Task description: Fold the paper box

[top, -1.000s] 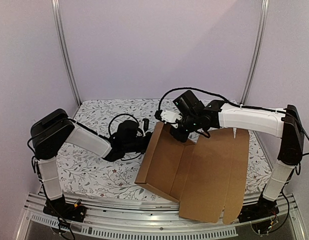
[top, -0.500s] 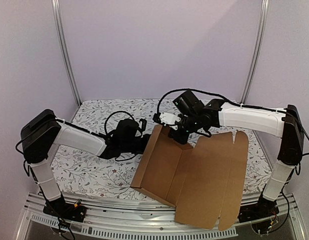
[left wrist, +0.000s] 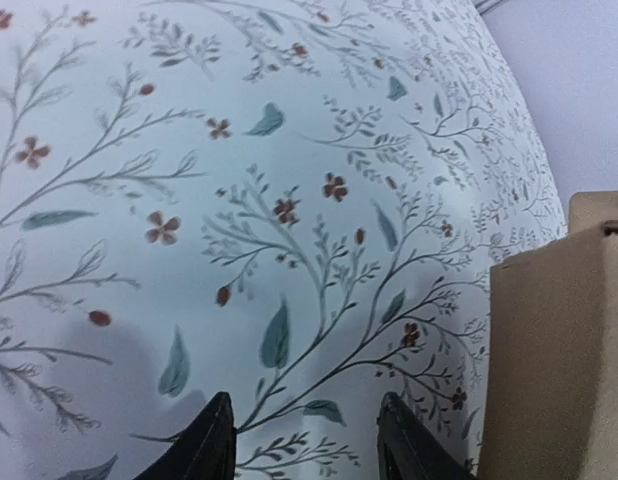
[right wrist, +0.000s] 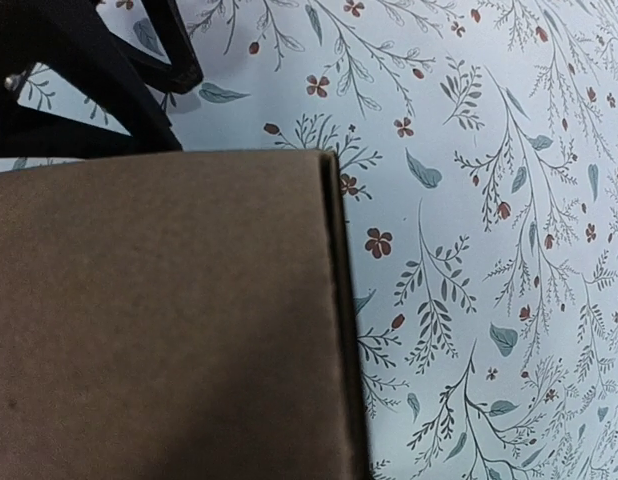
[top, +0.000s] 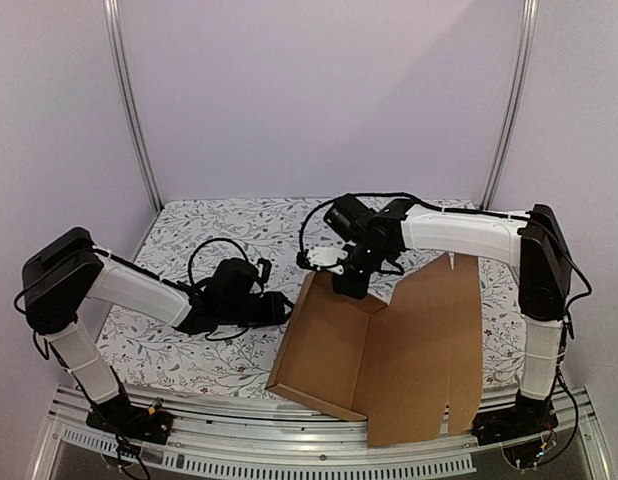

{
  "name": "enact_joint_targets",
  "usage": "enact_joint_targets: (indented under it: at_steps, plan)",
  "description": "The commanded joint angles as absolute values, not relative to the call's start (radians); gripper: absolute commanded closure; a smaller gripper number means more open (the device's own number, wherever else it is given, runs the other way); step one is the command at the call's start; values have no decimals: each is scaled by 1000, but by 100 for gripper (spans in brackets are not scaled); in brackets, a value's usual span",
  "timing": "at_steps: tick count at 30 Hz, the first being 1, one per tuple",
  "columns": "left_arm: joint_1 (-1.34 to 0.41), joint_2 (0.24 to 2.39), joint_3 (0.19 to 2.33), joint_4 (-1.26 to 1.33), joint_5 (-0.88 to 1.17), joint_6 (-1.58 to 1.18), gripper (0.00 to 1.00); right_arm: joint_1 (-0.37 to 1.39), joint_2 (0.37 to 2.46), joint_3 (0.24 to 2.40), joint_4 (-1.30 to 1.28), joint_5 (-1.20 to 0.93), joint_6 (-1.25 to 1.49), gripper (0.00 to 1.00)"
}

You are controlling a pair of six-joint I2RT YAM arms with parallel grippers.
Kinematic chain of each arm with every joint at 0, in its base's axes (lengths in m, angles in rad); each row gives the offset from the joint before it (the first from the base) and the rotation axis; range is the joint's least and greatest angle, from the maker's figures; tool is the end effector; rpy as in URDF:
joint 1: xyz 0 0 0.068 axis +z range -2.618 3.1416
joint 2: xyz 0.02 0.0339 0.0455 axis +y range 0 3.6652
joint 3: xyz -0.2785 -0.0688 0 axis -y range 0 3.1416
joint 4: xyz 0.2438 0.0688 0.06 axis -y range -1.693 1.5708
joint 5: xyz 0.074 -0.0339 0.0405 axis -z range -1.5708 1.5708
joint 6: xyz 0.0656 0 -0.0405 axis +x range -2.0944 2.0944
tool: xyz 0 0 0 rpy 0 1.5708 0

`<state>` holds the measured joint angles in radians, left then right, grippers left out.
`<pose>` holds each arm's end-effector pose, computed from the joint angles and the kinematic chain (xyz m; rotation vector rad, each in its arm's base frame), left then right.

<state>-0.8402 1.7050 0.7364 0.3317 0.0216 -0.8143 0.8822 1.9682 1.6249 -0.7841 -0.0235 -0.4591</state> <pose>0.2372 -0.2669 0.1396 0.0437 2.3726 -0.8979 0.2768 0.3387 0.2186 -1.6889 2.1174 0.1593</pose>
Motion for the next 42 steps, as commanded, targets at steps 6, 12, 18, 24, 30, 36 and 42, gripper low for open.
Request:
enact_joint_targets:
  at_steps: [6,12,18,24,30,36,42]
  plan:
    - [-801,1646,586,362,-78,-809,51,890,2229,1868,-1099,100,-507,93]
    - [-792,1589,536,386,-95,-772,51,890,2362,2020,-1236,153,-508,79]
    - [-788,1543,484,415,-100,-754,50,891,2392,2084,-1308,203,-509,62]
    - [-785,1534,459,450,-86,-733,50,891,2383,2089,-1349,262,-520,57]
    - [-784,1542,447,484,-59,-729,50,890,2371,2036,-1342,317,-546,53]
    - [-783,1534,433,492,-58,-731,50,891,2419,2046,-1324,365,-540,59]
    - [-781,1522,426,487,-62,-731,50,890,2434,2032,-1320,384,-541,82]
